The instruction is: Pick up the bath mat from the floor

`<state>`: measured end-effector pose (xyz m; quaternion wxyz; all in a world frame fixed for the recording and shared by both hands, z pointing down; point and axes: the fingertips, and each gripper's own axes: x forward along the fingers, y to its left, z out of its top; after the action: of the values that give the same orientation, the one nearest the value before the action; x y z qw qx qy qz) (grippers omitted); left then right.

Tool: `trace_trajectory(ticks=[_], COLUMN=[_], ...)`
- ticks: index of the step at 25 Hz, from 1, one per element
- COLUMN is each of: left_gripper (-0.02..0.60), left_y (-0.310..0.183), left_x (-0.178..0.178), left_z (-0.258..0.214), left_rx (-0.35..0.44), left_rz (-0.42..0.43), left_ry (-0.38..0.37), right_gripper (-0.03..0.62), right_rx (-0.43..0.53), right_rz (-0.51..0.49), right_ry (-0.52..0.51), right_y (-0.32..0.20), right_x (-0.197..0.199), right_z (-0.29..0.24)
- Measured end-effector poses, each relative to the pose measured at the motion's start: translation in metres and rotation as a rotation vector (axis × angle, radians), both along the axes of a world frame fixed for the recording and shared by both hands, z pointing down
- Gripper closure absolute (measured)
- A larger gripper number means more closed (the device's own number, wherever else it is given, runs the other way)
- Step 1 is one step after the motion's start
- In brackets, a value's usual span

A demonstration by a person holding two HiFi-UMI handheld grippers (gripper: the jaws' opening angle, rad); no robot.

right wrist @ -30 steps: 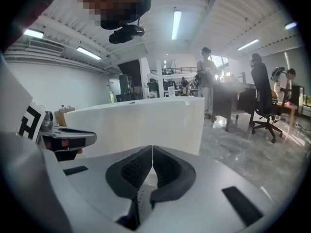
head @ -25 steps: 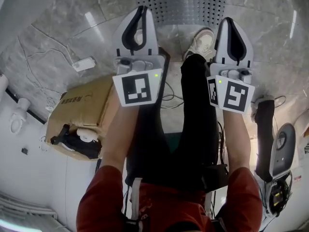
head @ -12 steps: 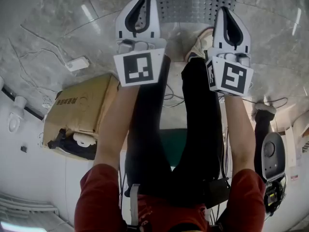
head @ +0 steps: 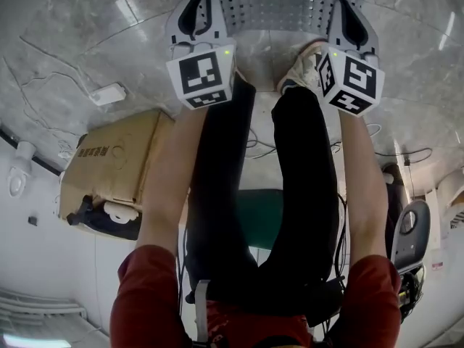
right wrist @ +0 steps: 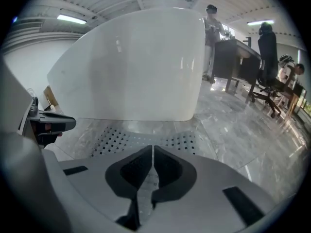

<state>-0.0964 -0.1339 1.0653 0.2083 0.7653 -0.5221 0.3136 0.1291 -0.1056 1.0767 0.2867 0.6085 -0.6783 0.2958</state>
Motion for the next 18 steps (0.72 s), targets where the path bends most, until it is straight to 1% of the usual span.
trace_trajectory(ticks=[1,4,5,7,11,12,13,15,18], left_gripper=[0.551,0.516,0.483,0.439,0.376,0.360,0.330,0.299,0.264], left_y=[0.002,0.009,0.011,0.015,0.019,0.020,0.021,0.023,0.022], left_x=[-0.003,-0.012,-0.015,-0.019,-0.028,-0.030,-0.032,-0.037,-0.042], left_z=[0.009,0.040,0.049,0.065,0.095,0.104,0.114,0.132,0.152], left_rx=[-0.016,-0.082,-0.103,-0.131,-0.187,-0.213,-0.243,-0.299,-0.340], left_rz=[-0.013,-0.059,-0.075,-0.090,-0.087,-0.093,-0.108,-0.146,-0.157], left_ry=[-0.009,-0.021,-0.021,-0.031,-0.062,-0.062,-0.057,-0.046,-0.070], right_gripper=[0.580,0.578,0.568,0.484,0.425,0.405,0.395,0.360,0.324], right_rx=[-0.015,-0.065,-0.081,-0.113,-0.173,-0.189,-0.204,-0.238,-0.291], right_rz=[0.002,0.008,0.013,0.018,0.041,0.051,0.062,0.083,0.116], right_ry=[0.004,0.002,0.004,0.015,0.021,0.017,0.013,0.011,0.012], right_y=[0.001,0.007,0.009,0.013,0.019,0.019,0.019,0.021,0.024], right_x=[0.003,0.014,0.018,0.026,0.041,0.046,0.050,0.059,0.074], right_z=[0.009,0.036,0.044,0.057,0.086,0.094,0.102,0.118,0.141])
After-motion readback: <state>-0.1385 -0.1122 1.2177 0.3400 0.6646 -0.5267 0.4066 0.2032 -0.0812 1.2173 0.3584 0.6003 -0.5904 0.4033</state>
